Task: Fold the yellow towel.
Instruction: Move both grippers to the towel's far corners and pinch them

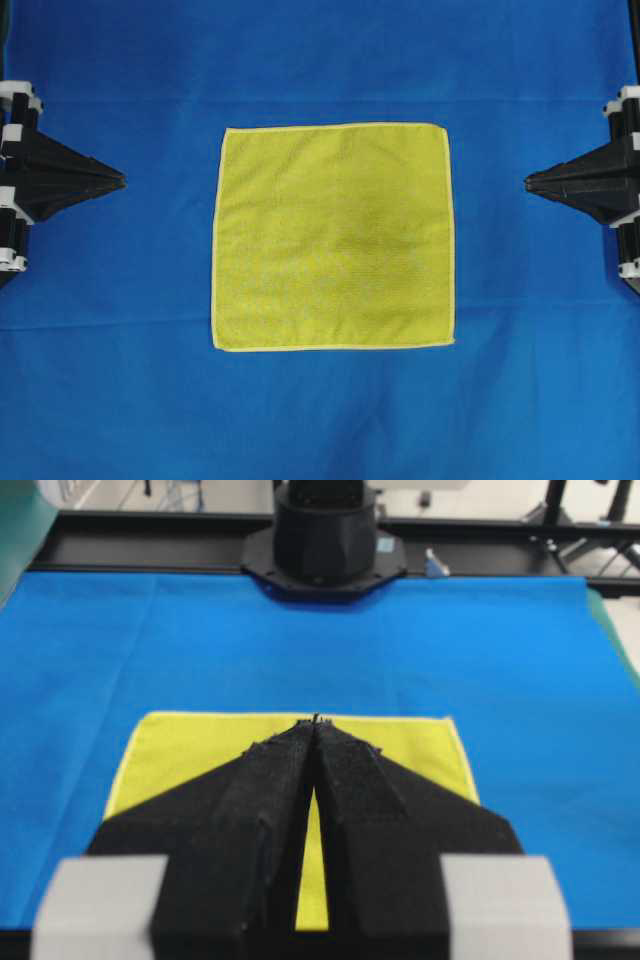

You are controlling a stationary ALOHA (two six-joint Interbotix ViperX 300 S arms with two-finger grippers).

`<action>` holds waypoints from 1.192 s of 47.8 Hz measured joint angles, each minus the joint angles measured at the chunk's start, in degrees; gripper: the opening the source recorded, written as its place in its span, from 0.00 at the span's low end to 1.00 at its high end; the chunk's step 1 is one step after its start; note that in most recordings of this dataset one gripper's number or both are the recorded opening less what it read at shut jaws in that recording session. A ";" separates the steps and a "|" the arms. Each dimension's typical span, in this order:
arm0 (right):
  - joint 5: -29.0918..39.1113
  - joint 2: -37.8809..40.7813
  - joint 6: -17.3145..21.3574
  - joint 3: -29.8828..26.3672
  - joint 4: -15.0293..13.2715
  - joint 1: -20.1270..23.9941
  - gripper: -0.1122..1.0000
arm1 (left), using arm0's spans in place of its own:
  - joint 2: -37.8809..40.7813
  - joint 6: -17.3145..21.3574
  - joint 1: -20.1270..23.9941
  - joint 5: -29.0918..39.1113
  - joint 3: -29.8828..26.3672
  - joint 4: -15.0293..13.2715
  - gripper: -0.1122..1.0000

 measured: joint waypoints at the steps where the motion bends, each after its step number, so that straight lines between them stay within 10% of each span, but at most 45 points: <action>1: -0.09 0.00 0.00 0.00 0.00 0.00 0.10 | 0.18 0.09 0.00 0.09 0.00 -0.09 0.10; 26: 5.98 20.39 1.41 -3.16 0.35 -15.38 0.11 | 22.06 -0.53 8.53 -1.76 -0.97 -1.32 0.11; 31: 6.77 27.07 1.49 -5.27 0.35 -17.93 0.13 | 27.77 -0.62 10.81 -3.34 -2.11 -1.32 0.26; 42: 8.88 40.43 1.41 -9.49 0.35 -23.03 0.65 | 41.48 -0.62 16.44 -8.09 -4.57 -1.41 0.83; 57: 8.70 52.21 1.14 -11.78 0.35 -26.98 0.58 | 58.27 -0.70 20.48 -11.69 -10.28 -1.41 0.84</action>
